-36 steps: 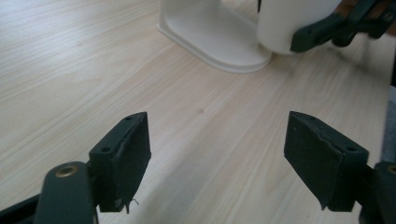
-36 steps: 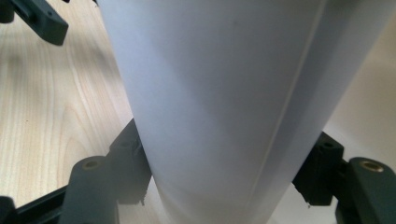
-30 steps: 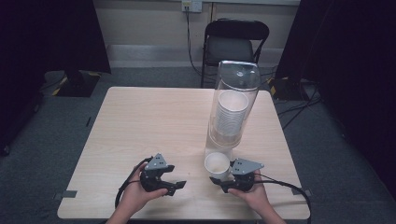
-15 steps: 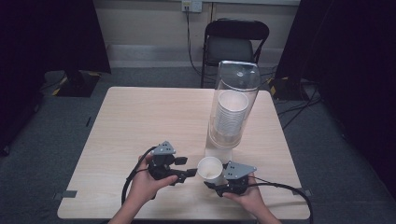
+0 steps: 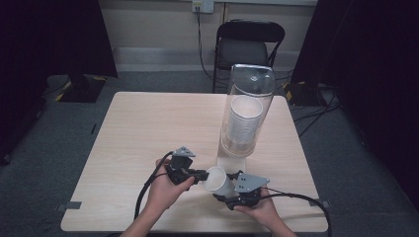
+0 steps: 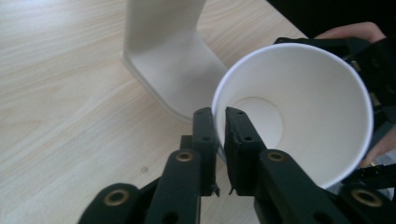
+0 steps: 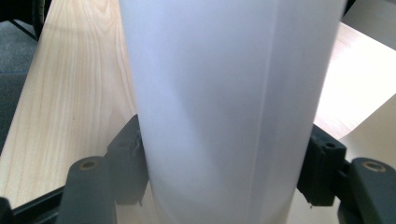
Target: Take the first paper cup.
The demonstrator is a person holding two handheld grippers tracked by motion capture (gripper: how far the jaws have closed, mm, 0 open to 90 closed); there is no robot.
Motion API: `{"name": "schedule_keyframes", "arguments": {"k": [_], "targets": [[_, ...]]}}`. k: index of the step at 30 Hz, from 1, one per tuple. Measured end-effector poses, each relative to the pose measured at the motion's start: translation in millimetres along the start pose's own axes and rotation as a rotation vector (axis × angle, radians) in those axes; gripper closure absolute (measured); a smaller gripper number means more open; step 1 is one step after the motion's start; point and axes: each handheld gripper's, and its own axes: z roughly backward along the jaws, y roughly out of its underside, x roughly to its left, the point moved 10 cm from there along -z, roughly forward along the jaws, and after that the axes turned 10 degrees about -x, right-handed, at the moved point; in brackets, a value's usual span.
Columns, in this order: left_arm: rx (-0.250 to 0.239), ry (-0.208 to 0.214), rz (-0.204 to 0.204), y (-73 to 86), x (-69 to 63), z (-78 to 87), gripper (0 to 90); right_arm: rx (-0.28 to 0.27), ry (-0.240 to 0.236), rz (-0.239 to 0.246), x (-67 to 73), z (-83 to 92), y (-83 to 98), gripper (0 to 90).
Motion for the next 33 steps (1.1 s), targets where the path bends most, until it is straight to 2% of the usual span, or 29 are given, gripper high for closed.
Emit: {"name": "schedule_keyframes", "arguments": {"k": [1,3,4,5,6,7,9,12,15,17,20,21,22,23,26,27,28,31,32,33], "targets": [[0.014,0.008,0.050,-0.4,0.8,3.0,87.2,0.009,0.006,0.009,0.3,-0.6,0.8,29.4],[0.025,-0.004,0.054,-0.3,3.2,5.6,87.8,0.022,0.024,0.005,-2.4,0.5,3.4,24.3],[0.038,-0.026,0.061,-0.2,10.7,12.2,87.9,0.033,0.037,-0.007,-5.0,1.9,4.8,23.4],[0.033,-0.035,0.085,-0.5,15.9,16.9,87.9,0.036,0.044,-0.023,-7.5,3.8,5.3,23.3],[0.033,-0.035,0.085,-0.5,15.9,16.9,87.9,0.036,0.044,-0.023,-7.5,3.8,5.3,23.3],[0.035,-0.047,0.112,-0.3,24.3,23.8,88.0,0.006,0.059,-0.056,-13.9,8.9,3.9,23.8],[0.023,-0.068,0.141,-1.7,35.5,31.5,88.0,0.012,0.083,-0.072,-20.8,13.7,6.5,22.4],[0.006,-0.119,0.172,-4.8,54.5,42.1,87.9,0.013,0.122,-0.102,-29.4,20.2,8.9,22.6],[0.011,-0.193,0.176,-5.6,72.9,48.3,87.8,0.029,0.164,-0.110,-37.2,24.3,10.4,21.2],[0.006,-0.211,0.204,-6.8,81.6,49.7,87.7,0.017,0.178,-0.121,-41.1,26.1,9.5,21.3],[0.016,-0.255,0.197,-7.7,95.9,53.0,87.7,0.022,0.190,-0.133,-44.2,28.4,11.5,21.6],[0.004,-0.265,0.215,-8.9,98.0,52.5,87.7,0.023,0.200,-0.134,-46.1,29.4,12.5,21.6],[0.001,-0.279,0.215,-9.4,102.0,53.3,87.6,0.021,0.205,-0.137,-47.2,30.0,12.8,21.6],[0.003,-0.282,0.222,-9.4,103.8,53.6,87.5,0.022,0.205,-0.145,-47.9,31.1,13.5,21.7],[0.003,-0.287,0.206,-9.8,106.4,54.1,86.4,0.019,0.219,-0.148,-51.5,33.4,14.8,21.7],[-0.015,-0.289,0.207,-11.3,106.3,53.4,86.4,0.019,0.219,-0.148,-51.5,33.4,14.8,21.7],[-0.039,-0.281,0.203,-13.3,104.9,52.0,79.1,0.028,0.229,-0.146,-53.2,34.8,15.8,21.8],[-0.065,-0.266,0.178,-15.3,103.2,52.2,72.7,0.035,0.226,-0.150,-53.0,35.0,16.6,22.1],[-0.089,-0.251,0.163,-16.7,101.4,52.8,67.2,0.036,0.225,-0.149,-53.1,35.2,16.5,22.2],[-0.091,-0.244,0.149,-16.3,100.1,54.7,62.0,0.035,0.225,-0.149,-53.5,35.8,16.1,22.1]]}}
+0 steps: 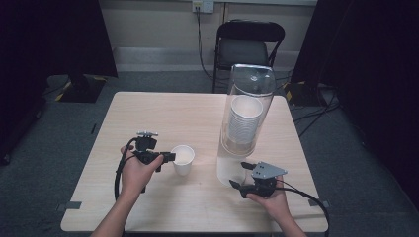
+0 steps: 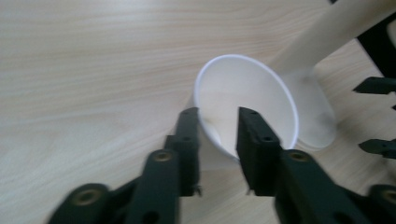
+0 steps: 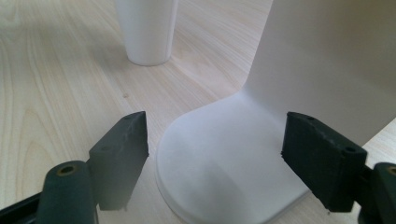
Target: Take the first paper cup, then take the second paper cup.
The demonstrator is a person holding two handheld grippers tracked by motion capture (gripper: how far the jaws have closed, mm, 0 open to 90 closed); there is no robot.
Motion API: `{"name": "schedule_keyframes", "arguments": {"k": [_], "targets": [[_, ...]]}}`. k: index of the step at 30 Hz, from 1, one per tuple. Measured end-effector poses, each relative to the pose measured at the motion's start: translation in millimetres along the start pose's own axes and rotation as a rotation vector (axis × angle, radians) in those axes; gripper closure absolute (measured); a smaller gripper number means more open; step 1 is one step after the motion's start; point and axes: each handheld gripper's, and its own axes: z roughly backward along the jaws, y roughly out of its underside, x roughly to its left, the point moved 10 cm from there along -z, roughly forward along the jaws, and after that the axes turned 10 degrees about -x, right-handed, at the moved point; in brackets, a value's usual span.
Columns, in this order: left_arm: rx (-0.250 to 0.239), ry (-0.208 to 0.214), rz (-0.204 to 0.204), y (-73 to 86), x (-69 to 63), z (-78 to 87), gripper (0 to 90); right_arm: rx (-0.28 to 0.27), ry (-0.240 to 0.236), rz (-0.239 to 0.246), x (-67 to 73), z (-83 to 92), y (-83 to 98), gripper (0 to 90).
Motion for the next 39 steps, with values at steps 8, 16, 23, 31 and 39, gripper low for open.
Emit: {"name": "schedule_keyframes", "arguments": {"k": [8,16,23,31,39], "targets": [[-0.057,0.041,-0.103,14.3,6.3,19.4,36.7,0.008,0.019,-0.037,-6.7,1.1,2.9,21.4],[-0.032,0.047,-0.246,54.2,21.9,27.4,25.1,0.010,0.040,-0.068,-13.1,3.7,2.9,21.3],[0.011,0.044,-0.304,91.0,31.7,20.7,21.4,0.007,0.060,-0.083,-22.0,5.4,-1.3,21.2],[0.032,0.036,-0.375,110.2,34.0,11.2,18.2,-0.044,0.070,-0.095,-29.2,4.0,-19.9,21.7],[0.017,0.041,-0.462,115.6,30.7,7.1,10.2,-0.103,0.056,-0.104,-27.8,-3.2,-35.7,22.3]]}}
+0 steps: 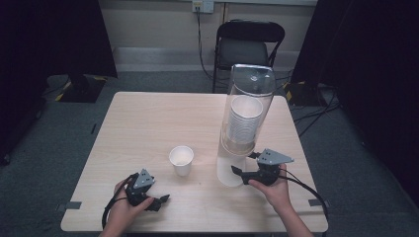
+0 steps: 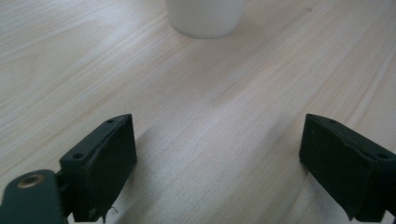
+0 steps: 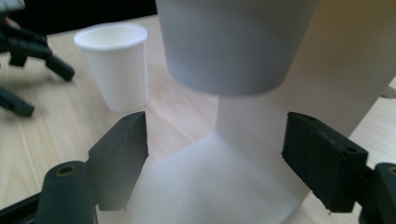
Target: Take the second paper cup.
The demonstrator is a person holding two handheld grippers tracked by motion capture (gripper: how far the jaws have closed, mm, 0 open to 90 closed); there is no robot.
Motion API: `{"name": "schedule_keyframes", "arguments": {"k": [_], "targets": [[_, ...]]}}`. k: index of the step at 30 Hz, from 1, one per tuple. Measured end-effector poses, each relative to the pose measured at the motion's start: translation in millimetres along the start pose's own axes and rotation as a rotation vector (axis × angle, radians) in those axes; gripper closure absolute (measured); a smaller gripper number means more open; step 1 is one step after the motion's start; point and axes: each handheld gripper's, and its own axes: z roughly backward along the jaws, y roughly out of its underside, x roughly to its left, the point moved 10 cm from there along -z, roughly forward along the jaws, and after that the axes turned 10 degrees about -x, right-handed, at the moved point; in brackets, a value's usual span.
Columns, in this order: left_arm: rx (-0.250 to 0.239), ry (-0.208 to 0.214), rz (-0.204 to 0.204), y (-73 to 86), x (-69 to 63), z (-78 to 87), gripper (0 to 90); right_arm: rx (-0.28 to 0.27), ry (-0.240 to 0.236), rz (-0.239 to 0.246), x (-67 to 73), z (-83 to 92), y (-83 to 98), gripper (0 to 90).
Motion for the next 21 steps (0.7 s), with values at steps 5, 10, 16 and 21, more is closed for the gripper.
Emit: {"name": "schedule_keyframes", "arguments": {"k": [5,10,16,21], "targets": [[0.000,0.000,-0.001,0.1,0.0,0.0,10.2,-0.012,0.028,-0.010,-5.6,-1.5,-6.2,21.8],[0.000,0.000,0.000,0.1,0.0,0.0,10.2,-0.040,0.007,0.003,-1.4,-6.1,-21.7,22.5],[0.000,0.000,0.000,0.0,0.0,0.0,10.1,-0.077,0.001,0.000,-0.5,-11.2,-32.3,26.0],[0.000,0.000,0.000,0.0,0.1,0.0,10.2,-0.105,-0.003,0.001,-1.7,-12.8,-36.4,30.6]]}}
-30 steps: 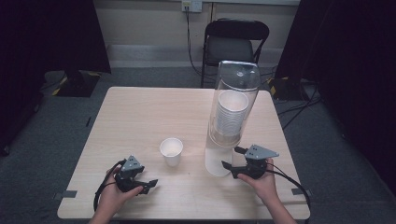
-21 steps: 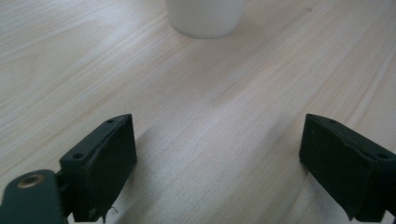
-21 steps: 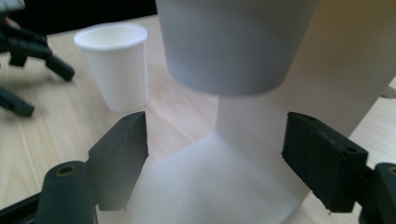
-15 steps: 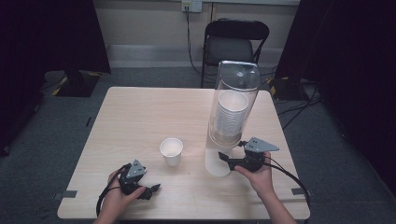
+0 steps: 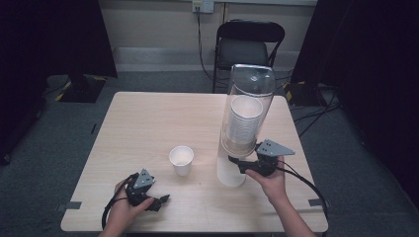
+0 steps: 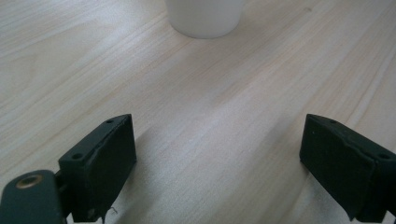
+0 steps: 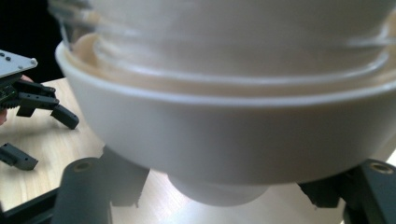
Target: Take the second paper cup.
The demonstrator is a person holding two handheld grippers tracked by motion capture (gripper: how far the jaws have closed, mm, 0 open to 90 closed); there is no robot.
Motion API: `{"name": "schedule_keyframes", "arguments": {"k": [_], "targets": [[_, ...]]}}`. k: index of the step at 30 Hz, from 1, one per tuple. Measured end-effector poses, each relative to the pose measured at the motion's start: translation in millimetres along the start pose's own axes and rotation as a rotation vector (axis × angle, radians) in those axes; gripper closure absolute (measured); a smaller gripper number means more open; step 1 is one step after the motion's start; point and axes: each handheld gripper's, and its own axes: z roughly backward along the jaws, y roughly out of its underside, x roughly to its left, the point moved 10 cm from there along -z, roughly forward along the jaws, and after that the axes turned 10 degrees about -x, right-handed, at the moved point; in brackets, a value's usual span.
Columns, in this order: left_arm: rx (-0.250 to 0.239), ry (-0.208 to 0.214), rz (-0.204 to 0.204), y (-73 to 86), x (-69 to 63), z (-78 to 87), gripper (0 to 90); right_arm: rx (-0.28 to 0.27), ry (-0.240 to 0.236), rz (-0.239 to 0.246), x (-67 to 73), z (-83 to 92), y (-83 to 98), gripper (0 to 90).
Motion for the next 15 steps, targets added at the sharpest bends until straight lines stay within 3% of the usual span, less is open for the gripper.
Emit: {"name": "schedule_keyframes", "arguments": {"k": [5,15], "targets": [[0.000,0.000,0.000,0.0,0.0,-0.1,10.1,0.017,0.012,0.008,-1.8,2.1,0.5,34.2],[0.001,0.000,0.000,0.0,-0.1,-0.1,10.1,-0.007,0.008,0.009,-0.7,1.9,3.1,35.2]]}}
